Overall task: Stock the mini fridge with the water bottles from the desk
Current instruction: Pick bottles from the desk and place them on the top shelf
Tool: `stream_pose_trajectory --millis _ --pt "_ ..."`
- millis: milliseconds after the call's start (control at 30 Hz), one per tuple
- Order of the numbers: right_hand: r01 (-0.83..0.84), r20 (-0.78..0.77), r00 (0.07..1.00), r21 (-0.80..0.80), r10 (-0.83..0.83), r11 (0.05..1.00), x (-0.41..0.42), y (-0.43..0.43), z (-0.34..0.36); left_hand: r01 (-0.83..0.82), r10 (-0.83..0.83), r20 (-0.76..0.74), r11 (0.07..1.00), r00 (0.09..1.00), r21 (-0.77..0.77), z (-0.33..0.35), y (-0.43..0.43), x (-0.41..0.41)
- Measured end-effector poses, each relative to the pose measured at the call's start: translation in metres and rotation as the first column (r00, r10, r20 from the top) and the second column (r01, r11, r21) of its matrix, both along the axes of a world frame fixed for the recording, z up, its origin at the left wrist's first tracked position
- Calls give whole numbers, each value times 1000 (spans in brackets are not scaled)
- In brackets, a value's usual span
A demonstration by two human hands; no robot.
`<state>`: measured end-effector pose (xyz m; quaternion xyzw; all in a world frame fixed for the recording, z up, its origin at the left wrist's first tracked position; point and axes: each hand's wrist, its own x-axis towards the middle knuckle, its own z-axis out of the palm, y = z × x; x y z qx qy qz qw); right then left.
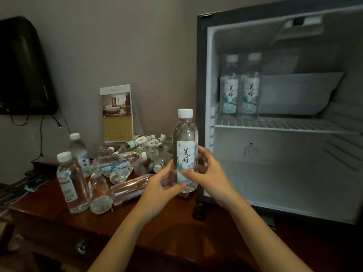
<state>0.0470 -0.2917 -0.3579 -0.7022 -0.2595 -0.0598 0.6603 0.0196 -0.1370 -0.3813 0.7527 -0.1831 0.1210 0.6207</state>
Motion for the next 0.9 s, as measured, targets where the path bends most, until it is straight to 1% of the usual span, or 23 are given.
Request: stream_pose_trajectory --millis 167,267,400,533,633,767,900 --pt "106 54 993 11 -106 994 -6 -40 28 86 -85 64 996 994 -1 27 -39 8" --pt "202 116 972 37 -205 979 -6 -70 49 145 -144 146 989 979 4 48 -72 18" --pt "334 214 909 137 -357 933 1 -111 79 186 -191 258 982 947 44 81 -124 43" --pt "445 271 833 187 -482 876 17 -145 104 239 -258 297 966 919 99 110 -170 70" --pt "474 239 824 203 -513 857 27 -162 115 230 -261 297 964 918 136 122 -191 88" --pt "490 203 833 159 -514 857 45 -176 118 193 -251 274 956 928 223 123 -203 113" --pt "478 135 860 126 -492 869 66 -186 115 104 -190 285 951 939 290 120 -211 123"
